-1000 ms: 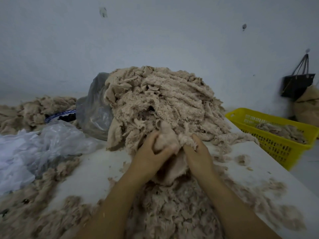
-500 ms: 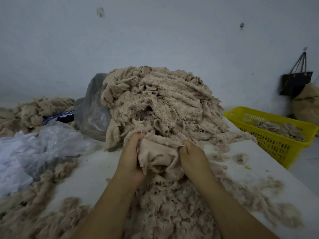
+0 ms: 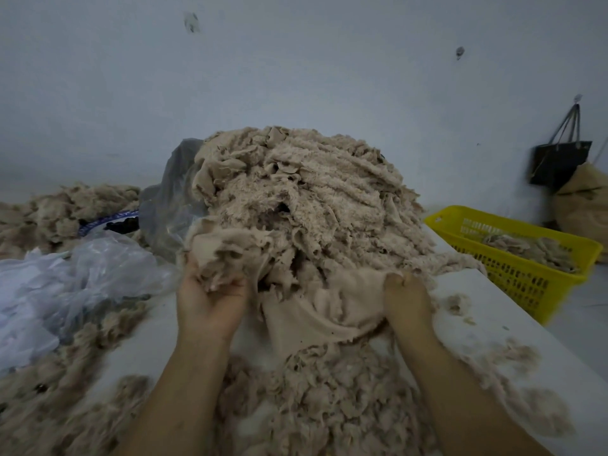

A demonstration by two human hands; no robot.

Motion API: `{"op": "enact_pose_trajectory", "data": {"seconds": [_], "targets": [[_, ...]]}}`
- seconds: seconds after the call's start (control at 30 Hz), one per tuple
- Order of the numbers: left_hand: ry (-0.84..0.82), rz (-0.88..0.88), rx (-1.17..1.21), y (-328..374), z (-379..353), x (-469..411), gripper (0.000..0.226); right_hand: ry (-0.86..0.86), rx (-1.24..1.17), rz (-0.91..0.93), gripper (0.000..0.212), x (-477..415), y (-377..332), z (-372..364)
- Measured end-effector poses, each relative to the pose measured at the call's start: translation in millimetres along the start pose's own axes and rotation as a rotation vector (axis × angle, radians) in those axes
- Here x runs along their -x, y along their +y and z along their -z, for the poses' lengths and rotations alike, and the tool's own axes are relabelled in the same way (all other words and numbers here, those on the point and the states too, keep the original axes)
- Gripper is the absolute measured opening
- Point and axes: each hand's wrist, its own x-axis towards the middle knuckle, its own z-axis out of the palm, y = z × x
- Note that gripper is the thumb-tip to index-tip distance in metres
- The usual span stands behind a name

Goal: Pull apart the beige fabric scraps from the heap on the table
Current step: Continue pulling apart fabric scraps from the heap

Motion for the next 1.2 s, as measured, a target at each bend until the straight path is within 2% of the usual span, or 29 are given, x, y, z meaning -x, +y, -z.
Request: {"op": "enact_pose_trajectory", "data": {"seconds": [0.13, 0.23, 0.33, 0.4, 0.47, 0.53, 0.67, 0.8, 0.9, 0.97, 1.03, 1.13, 1.2], "targets": [[0.013, 0.107, -0.237, -32, -9, 3, 0.032, -0.207, 0.026, 0.362, 0.049, 22, -10, -19], [0.028, 0.116, -0.476, -45, -6, 5, 0.033, -0.141, -0.197, 0.570, 0.067, 37, -21, -16], [0.005, 0.140, -0.713, -54, -3, 9, 0.035, -0.306, -0.341, 0.535, 0.070, 44, -23, -15], [-0.001, 0.198, -0.790, -59, -4, 14, 0.038, -0.403, -0.241, 0.529, 0.060, 46, -22, -19], [0.012, 0.223, -0.795, -62, -7, 16, 0.037, -0.379, -0.155, 0.567, 0.052, 45, -23, -21], [0.044, 0.169, -0.781, -59, -8, 13, 0.034, -0.355, -0.201, 0.533, 0.046, 46, -26, -17], [0.130, 0.122, -0.415, -39, -6, 5, 0.030, -0.305, -0.300, 0.464, 0.049, 45, -29, -8], [0.159, 0.165, -0.210, -37, -2, 4, 0.032, -0.215, -0.303, 0.456, 0.049, 44, -29, -13], [0.142, 0.149, -0.032, -14, 3, -4, 0.042, -0.047, -0.399, 0.321, 0.050, 35, -24, -7], [0.152, 0.114, 0.001, -4, 7, -7, 0.030, 0.041, -0.446, 0.256, 0.049, 24, -18, 3], [0.133, 0.086, -0.004, -14, 5, -7, 0.015, -0.062, -0.367, 0.294, 0.040, 25, -17, 2], [0.165, 0.078, -0.130, -41, -6, -4, 0.020, -0.264, -0.274, 0.443, 0.019, 38, -22, -12], [0.146, 0.119, -0.237, -48, -10, 0, 0.017, -0.309, -0.239, 0.560, 0.022, 44, -21, -16]]}}
